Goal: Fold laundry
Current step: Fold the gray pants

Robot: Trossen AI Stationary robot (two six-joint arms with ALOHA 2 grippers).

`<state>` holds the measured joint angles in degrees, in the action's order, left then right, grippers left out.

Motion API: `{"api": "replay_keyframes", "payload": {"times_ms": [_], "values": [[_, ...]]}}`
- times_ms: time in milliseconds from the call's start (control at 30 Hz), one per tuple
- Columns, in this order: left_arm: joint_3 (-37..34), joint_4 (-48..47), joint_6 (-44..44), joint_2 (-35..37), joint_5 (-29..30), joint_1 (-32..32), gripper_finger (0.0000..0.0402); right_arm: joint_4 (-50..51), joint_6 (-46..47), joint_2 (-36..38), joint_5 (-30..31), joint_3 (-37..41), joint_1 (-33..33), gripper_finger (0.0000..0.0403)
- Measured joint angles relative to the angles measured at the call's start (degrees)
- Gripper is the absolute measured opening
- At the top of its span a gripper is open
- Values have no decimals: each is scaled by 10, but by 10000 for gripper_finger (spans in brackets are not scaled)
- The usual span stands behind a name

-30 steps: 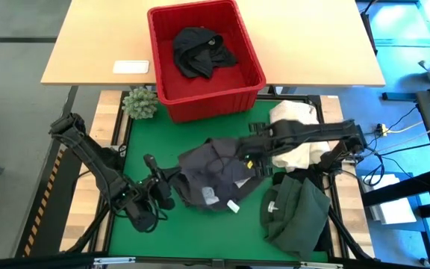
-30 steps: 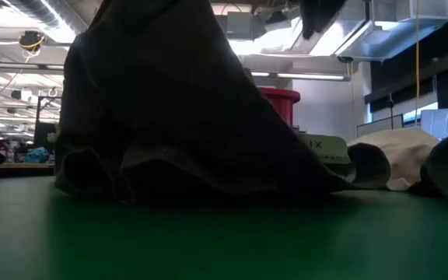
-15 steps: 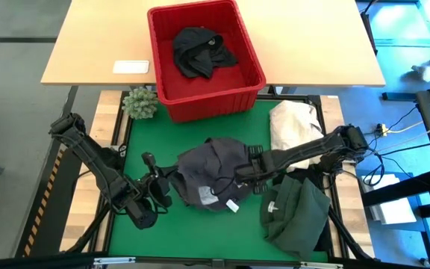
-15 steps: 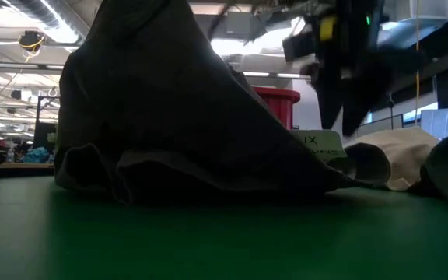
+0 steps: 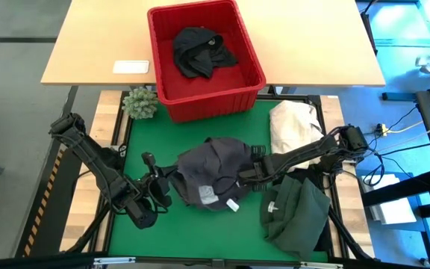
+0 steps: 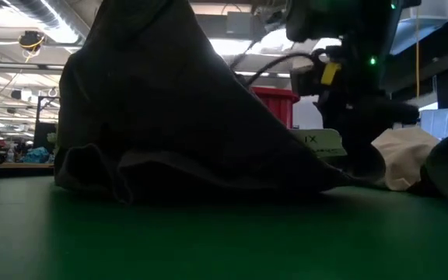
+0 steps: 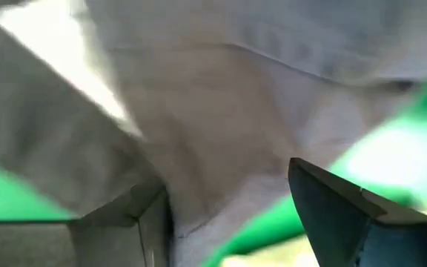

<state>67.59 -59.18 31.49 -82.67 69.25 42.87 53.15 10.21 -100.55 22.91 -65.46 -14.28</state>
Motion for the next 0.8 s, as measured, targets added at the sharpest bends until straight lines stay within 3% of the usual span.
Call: {"api": "replay_keyframes", "payload": {"times_ms": [100,200,433,633,800], "values": [[0,0,0,0,-6,0,0,10,1,0,59,10,0,235],[0,-5,1,0,-26,0,0,12,1,0,71,11,0,199],[0,-43,36,0,-128,0,4,7,-6,0,24,11,0,19],[0,-78,108,0,-286,-2,49,-10,1,0,0,11,0,33],[24,-70,169,0,-329,1,94,-26,1,0,-19,11,0,8]]}}
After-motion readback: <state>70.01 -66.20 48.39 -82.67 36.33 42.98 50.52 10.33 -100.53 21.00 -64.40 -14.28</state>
